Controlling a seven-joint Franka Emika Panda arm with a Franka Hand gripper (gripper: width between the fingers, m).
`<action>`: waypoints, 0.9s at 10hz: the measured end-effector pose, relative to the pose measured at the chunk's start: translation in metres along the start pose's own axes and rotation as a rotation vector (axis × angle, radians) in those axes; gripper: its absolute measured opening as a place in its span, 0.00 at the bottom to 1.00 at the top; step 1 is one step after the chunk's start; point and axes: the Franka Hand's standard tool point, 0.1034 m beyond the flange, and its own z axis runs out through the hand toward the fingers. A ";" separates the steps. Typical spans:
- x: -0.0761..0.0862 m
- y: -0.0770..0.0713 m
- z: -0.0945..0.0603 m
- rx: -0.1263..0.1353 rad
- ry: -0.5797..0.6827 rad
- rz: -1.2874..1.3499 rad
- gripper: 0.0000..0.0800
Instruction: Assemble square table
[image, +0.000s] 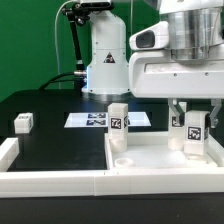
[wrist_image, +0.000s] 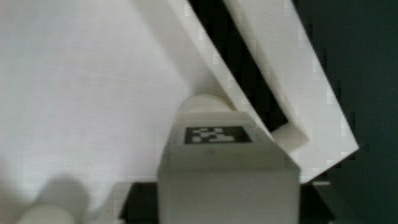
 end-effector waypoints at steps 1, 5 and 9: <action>0.001 -0.001 0.000 0.003 0.001 0.066 0.36; 0.003 -0.002 0.000 0.008 0.000 0.289 0.36; 0.001 -0.003 0.000 0.012 -0.006 0.498 0.36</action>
Offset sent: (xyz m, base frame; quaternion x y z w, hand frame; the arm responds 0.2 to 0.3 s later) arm 0.0081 -0.0105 -0.0070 -0.0189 0.0127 0.1957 0.9804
